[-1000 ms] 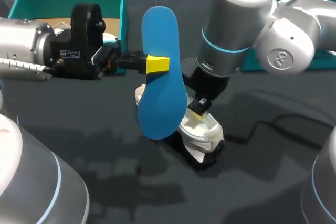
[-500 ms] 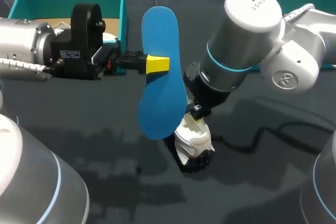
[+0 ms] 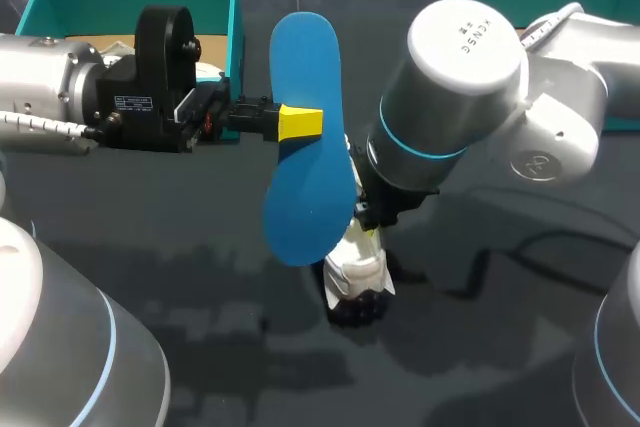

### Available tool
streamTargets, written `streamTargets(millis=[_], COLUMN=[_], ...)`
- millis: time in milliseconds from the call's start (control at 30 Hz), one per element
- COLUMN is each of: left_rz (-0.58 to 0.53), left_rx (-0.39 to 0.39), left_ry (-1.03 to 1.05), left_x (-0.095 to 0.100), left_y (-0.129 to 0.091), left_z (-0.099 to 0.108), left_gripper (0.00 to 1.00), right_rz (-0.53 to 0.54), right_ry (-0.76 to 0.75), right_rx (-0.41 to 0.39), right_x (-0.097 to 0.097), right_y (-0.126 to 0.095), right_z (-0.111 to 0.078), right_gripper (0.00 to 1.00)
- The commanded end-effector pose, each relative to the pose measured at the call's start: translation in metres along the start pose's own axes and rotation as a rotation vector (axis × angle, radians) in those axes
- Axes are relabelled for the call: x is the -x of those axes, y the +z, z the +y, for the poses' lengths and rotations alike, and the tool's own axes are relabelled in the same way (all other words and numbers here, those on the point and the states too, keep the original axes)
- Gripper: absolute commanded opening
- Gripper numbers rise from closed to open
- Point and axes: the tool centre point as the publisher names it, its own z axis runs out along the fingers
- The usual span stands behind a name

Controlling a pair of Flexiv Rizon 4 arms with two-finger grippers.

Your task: Take the shoe out of the shoebox, open the shoe tongue, remove and reinsert the insole, then place the shoe into the shoebox

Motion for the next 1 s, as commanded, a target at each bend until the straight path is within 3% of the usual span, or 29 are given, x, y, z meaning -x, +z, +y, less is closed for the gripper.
streamTargets(millis=[33,1000], left_rz=[0.001,0.001], left_rx=[-0.001,-0.001], left_ry=[0.0,0.0], left_x=[0.001,0.001], left_y=[0.002,0.002], left_z=[0.0,0.0], left_gripper=[0.0,0.0], right_rz=[0.024,0.124], right_ry=[0.01,0.086], right_rx=[0.0,-0.026], right_x=[0.006,0.034], right_y=[0.004,0.04], right_z=[0.003,0.006], right_gripper=[0.0,0.0])
